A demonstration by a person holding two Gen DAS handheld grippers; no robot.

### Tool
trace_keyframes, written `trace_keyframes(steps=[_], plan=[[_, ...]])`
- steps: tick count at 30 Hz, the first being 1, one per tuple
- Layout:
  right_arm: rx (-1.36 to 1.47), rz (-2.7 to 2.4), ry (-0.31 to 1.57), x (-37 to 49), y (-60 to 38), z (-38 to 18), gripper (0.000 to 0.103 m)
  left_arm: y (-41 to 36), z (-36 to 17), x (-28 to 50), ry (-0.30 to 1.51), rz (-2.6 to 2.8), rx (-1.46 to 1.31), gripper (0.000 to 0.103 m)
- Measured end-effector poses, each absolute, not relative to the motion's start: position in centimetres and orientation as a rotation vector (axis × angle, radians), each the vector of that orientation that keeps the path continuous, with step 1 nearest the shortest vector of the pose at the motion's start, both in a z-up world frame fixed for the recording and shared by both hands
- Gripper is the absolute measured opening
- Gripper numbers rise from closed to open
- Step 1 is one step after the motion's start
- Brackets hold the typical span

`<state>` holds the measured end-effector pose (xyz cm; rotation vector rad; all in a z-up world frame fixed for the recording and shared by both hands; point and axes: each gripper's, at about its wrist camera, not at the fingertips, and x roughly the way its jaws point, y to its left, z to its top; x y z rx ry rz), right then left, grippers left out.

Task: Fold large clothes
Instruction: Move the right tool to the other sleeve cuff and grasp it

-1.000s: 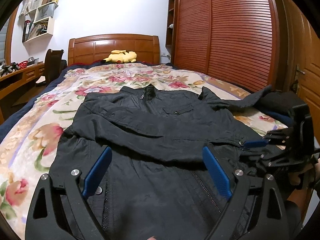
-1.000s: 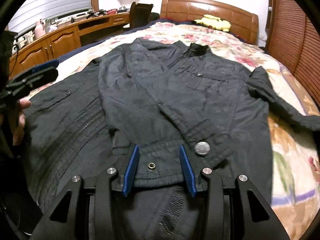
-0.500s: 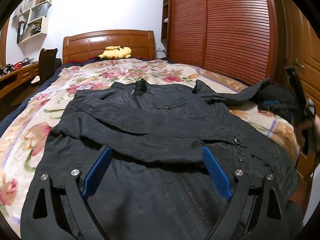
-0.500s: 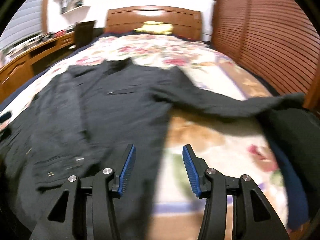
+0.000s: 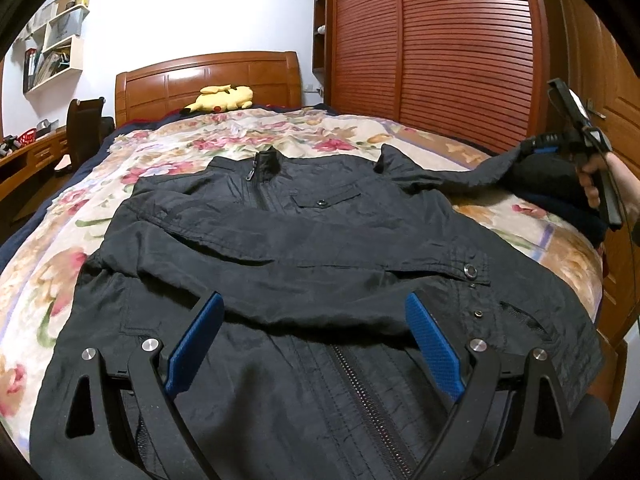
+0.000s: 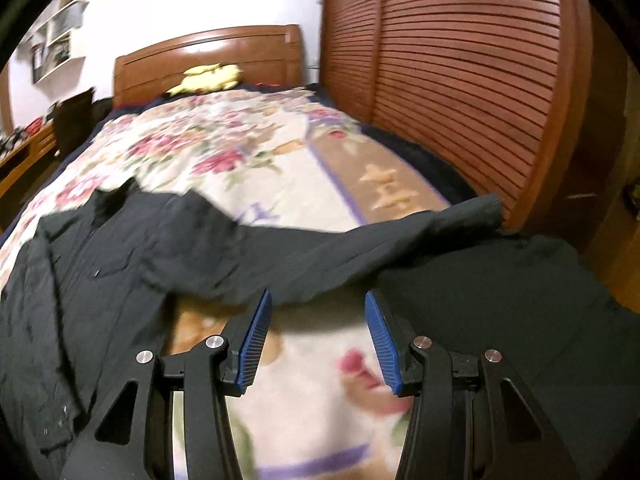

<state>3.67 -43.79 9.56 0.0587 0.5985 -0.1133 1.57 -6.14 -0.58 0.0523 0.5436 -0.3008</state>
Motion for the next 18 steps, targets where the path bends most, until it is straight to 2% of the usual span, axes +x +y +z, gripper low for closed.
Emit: trace_keyframes(steps=[8,18], plan=[[0.230,-0.177,0.625,7.3,-48.4,9.8,0.050,-6.1,-0.7,1.5,0.552,-0.301,0.049,0.092],[0.258,-0.264,0.645,10.1,-50.1,9.8,0.050,-5.9,-1.1,2.0,0.578,-0.318,0.044,0.092]])
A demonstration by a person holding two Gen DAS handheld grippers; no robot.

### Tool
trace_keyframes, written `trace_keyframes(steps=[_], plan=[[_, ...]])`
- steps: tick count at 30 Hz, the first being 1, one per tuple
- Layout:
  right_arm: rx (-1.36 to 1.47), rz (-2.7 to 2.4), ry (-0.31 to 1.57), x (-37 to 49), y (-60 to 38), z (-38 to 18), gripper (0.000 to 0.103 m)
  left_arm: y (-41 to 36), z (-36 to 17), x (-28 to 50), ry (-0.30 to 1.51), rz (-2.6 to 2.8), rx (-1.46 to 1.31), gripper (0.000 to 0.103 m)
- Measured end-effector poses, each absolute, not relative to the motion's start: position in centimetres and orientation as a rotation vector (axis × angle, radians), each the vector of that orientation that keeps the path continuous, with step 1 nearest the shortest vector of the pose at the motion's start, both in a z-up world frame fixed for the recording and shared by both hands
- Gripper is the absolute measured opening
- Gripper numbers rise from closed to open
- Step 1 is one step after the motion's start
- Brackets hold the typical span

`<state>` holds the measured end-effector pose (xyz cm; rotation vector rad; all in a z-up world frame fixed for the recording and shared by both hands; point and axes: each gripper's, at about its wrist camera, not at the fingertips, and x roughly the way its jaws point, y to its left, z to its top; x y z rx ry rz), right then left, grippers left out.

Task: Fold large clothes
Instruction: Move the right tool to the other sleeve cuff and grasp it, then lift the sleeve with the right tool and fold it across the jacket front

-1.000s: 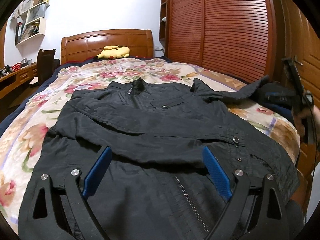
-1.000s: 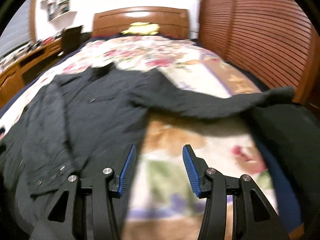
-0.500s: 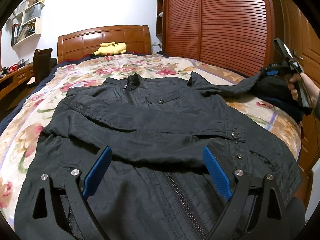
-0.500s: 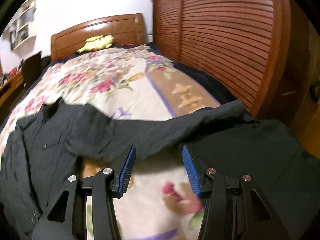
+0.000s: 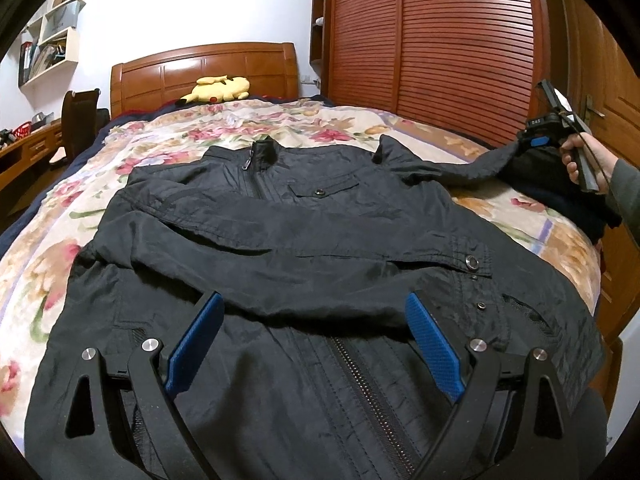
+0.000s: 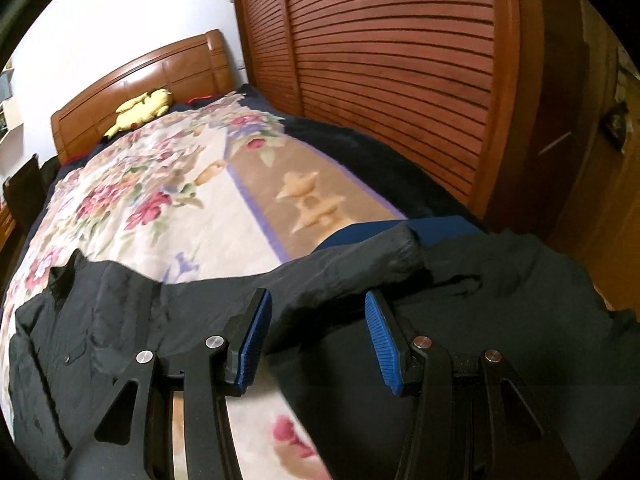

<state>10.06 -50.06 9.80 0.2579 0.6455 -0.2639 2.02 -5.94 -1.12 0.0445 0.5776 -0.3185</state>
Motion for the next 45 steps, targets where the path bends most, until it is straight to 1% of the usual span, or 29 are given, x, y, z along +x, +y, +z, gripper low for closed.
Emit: trace_keyframes(steps=[2,4,5,7,9,13,17,21,25,33,41,45], plan=[[0.245,-0.282,0.651,10.6,-50.0,9.5,0.050,-5.9,-1.1,2.0,0.579,-0.321,0.042,0.092],[0.230,-0.296,0.655,11.0,-49.6,9.4,0.039,-5.9,-1.1,2.1,0.580,-0.322,0.044,0.092],[0.219,-0.302,0.654,11.3,-49.4,9.4,0.037,-5.9,-1.2,2.1,0.581,-0.321,0.044,0.092],[0.179,-0.309,0.652,11.7,-48.8,9.5,0.027,-5.9,-1.3,2.1,0.585,-0.323,0.044,0.092],[0.126,-0.312,0.640,11.8,-47.9,9.9,0.020,-5.8,-1.3,2.1,0.588,-0.324,0.040,0.092],[0.052,-0.292,0.555,11.0,-45.5,11.3,0.013,-5.8,-1.3,2.1,0.588,-0.324,0.039,0.092],[0.000,-0.240,0.487,9.5,-42.2,13.1,0.011,-5.7,-1.3,2.1,0.587,-0.323,0.038,0.092],[-0.074,-0.143,0.460,7.7,-37.7,14.3,0.010,-5.6,-1.2,2.1,0.583,-0.321,0.032,0.092],[-0.186,-0.038,0.443,5.6,-32.0,14.8,0.008,-5.4,-1.1,1.9,0.576,-0.318,0.029,0.092],[-0.289,0.178,0.389,0.2,-23.4,15.8,0.008,-4.8,-0.8,1.1,0.556,-0.303,0.041,0.092],[-0.339,0.347,0.357,-4.7,-18.7,15.6,0.008,-2.3,-0.2,0.4,0.536,-0.269,0.020,0.092],[-0.353,0.421,0.365,-6.5,-18.4,14.4,0.008,-0.7,0.0,0.2,0.532,-0.249,0.001,0.092]])
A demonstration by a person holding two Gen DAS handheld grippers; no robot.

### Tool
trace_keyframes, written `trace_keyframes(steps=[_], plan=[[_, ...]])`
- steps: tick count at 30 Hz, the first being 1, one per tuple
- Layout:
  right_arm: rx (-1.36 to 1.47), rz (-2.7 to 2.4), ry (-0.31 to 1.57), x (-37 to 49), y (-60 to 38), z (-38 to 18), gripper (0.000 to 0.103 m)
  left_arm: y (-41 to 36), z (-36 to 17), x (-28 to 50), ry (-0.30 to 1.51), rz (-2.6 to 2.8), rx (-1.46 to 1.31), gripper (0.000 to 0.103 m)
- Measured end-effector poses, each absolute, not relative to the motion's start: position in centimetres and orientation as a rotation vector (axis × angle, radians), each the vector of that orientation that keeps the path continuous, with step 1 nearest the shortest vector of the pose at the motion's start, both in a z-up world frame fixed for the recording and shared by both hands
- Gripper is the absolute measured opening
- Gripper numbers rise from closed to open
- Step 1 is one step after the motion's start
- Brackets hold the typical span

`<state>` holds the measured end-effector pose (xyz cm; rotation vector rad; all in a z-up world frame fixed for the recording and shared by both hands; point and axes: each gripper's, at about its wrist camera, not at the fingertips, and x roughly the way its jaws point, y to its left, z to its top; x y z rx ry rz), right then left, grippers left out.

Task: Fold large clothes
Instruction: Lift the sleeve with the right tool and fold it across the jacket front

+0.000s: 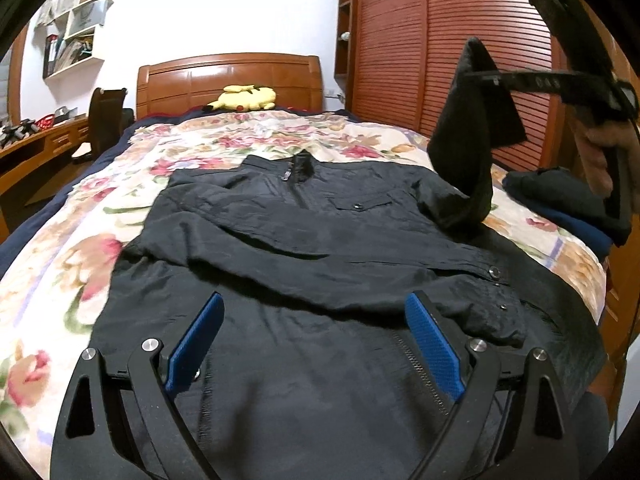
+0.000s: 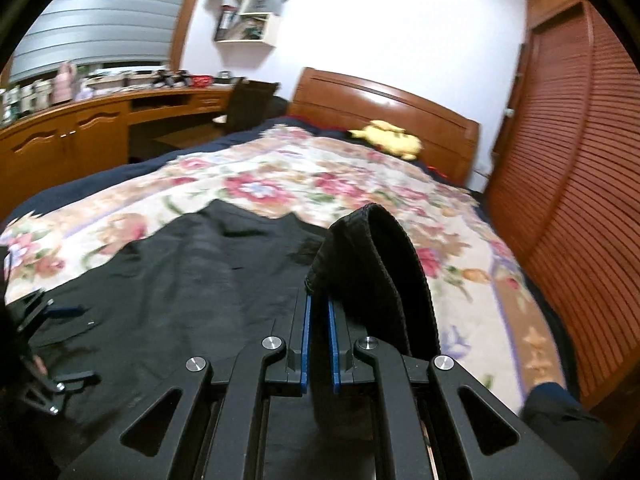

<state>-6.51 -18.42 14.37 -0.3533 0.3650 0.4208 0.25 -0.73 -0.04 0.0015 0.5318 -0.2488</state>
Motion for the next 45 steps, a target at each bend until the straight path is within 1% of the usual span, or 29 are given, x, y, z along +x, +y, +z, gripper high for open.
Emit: trace_keyframes(steps=[11,15,20,23,25,26,27,28,31,38,45], plan=[[-0.376,0.563,0.402,-7.9,-19.5,14.4,0.008,1.8,0.0,-0.2,0.532,-0.211,-0.020,0.092],[-0.366,0.588,0.462,-6.1,-19.7,14.2,0.008,2.4,0.0,-0.3,0.533,-0.201,-0.029,0.092],[-0.342,0.560,0.570,-4.6,-19.8,12.3,0.008,2.8,-0.1,-0.3,0.536,-0.198,-0.028,0.092],[-0.339,0.543,0.608,-4.7,-20.3,11.3,0.022,2.9,-0.1,-0.3,0.536,-0.199,-0.027,0.092],[-0.321,0.544,0.624,-5.1,-21.0,10.9,0.037,3.0,-0.1,-0.4,0.536,-0.199,-0.025,0.092],[-0.313,0.550,0.632,-5.2,-21.1,10.8,0.041,3.0,-0.1,-0.4,0.536,-0.200,-0.023,0.092],[-0.308,0.556,0.642,-5.5,-21.3,10.7,0.047,3.0,-0.1,-0.4,0.537,-0.200,-0.023,0.092],[-0.305,0.558,0.651,-5.7,-21.6,10.6,0.049,3.0,-0.1,-0.3,0.537,-0.200,-0.022,0.092],[-0.309,0.565,0.670,-6.6,-21.9,10.1,0.049,3.0,-0.1,-0.3,0.536,-0.200,-0.022,0.092],[-0.325,0.464,0.628,-7.8,-23.7,10.2,0.049,2.3,0.0,-0.4,0.527,-0.220,-0.019,0.092],[-0.259,0.364,0.611,-8.5,-26.7,8.9,0.049,0.7,0.0,-0.4,0.528,-0.254,-0.003,0.092]])
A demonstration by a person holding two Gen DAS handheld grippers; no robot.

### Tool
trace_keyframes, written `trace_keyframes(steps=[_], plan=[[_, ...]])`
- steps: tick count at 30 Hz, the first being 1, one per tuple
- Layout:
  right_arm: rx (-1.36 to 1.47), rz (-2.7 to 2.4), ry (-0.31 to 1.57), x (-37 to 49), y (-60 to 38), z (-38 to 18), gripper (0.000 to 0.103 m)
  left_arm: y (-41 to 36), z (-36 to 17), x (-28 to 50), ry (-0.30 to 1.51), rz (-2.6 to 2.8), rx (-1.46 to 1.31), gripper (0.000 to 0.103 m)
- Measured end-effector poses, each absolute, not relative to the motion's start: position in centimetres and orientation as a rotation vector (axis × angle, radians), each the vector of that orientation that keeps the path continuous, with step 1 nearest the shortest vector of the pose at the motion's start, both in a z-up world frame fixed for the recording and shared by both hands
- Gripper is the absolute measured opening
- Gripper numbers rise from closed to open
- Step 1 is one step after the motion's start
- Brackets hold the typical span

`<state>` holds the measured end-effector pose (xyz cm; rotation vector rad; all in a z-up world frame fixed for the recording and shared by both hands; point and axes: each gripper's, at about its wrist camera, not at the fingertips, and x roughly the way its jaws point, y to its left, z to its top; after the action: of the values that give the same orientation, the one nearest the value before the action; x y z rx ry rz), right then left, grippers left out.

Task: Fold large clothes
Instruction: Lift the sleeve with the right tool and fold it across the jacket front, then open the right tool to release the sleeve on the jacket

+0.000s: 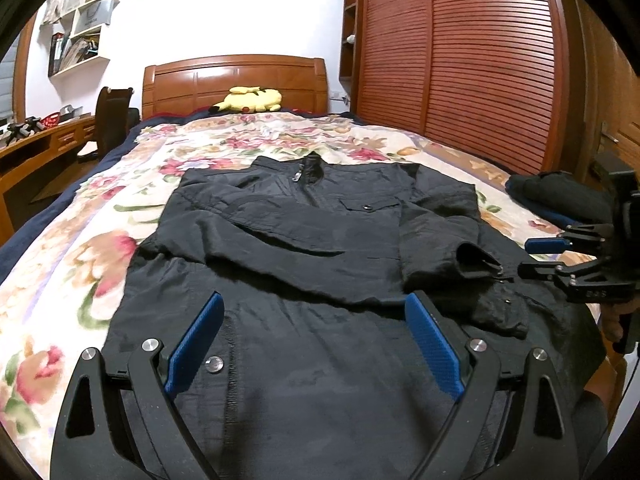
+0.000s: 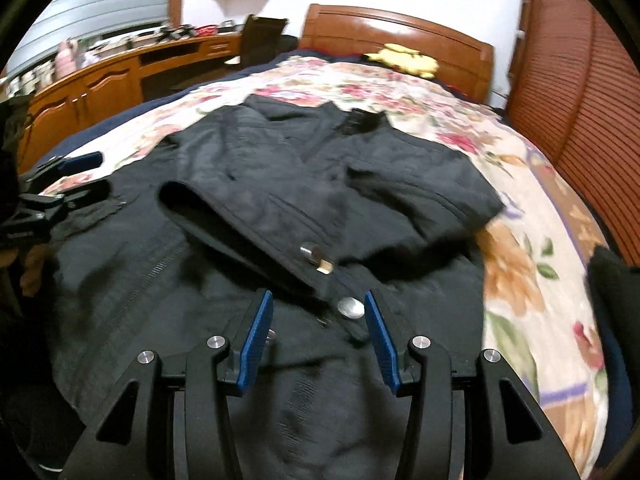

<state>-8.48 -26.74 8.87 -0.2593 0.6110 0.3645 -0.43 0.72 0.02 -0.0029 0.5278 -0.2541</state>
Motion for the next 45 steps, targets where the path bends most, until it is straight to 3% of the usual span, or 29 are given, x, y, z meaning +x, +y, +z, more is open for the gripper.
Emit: trace_keyframes(steps=[22,24,26,34,37,45], plan=[[-0.050,0.342,0.688,-3.5,-29.3,3.3,0.050,-6.5,1.5,3.1,0.526,-0.390,0.020,0.092],[-0.029,0.354,0.701,-3.2,-29.6,3.2,0.050,-7.0,1.5,3.3,0.529,-0.399,0.025,0.084],[-0.011,0.364,0.706,-3.0,-29.8,3.1,0.050,-7.5,1.3,3.5,0.551,-0.410,0.038,0.069],[0.000,0.371,0.734,-2.0,-30.3,3.4,0.051,-10.0,-0.3,3.6,0.639,-0.438,0.142,0.038],[0.006,0.368,0.750,-1.5,-30.3,3.6,0.052,-10.4,-0.5,3.5,0.654,-0.430,0.170,0.019],[-0.108,0.287,0.665,-4.0,-28.5,4.6,0.052,-9.6,2.1,2.0,0.609,-0.364,0.191,0.013]])
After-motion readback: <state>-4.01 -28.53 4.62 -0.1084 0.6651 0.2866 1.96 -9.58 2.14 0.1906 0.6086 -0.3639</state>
